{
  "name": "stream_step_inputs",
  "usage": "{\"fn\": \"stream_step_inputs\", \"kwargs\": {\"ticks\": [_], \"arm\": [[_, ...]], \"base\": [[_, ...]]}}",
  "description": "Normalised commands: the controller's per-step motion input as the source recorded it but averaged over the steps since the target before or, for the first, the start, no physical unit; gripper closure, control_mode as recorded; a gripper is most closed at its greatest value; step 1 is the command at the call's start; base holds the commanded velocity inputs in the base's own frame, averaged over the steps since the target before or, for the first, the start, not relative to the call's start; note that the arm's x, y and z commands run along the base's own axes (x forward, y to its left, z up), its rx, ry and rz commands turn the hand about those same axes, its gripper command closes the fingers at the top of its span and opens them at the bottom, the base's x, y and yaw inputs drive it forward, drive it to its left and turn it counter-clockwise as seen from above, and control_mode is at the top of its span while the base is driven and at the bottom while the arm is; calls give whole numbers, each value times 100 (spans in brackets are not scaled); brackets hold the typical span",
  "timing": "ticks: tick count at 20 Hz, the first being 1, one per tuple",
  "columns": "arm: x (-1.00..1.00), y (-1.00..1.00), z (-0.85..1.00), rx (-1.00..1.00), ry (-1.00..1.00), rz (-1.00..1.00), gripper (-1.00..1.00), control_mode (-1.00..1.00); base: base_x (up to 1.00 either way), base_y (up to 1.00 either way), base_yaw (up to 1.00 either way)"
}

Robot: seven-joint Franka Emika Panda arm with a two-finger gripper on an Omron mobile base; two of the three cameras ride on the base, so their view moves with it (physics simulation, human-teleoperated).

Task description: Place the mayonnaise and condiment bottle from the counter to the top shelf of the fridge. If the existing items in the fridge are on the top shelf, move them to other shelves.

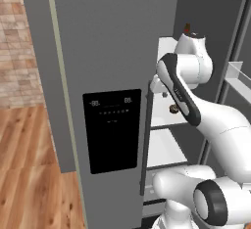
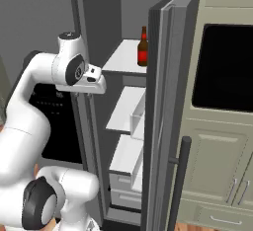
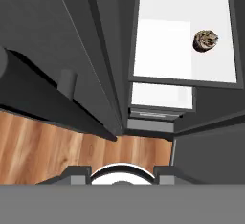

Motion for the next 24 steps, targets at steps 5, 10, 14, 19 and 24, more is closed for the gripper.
{"fn": "stream_step_inputs", "kwargs": {"ticks": [5, 10, 14, 19, 24], "arm": [[-56, -8, 2, 0, -16, 0, -100, -100], [-89, -41, 27, -2, -42, -12, -100, -100], [-30, -44, 54, 0, -41, -12, -100, -100], [2, -47, 82, 0, -40, -11, -100, -100], [55, -47, 76, 0, -25, -9, -100, -100]], "base": [[0, 0, 0], [0, 0, 0], [0, 0, 0], [0, 0, 0], [0, 0, 0]]}}
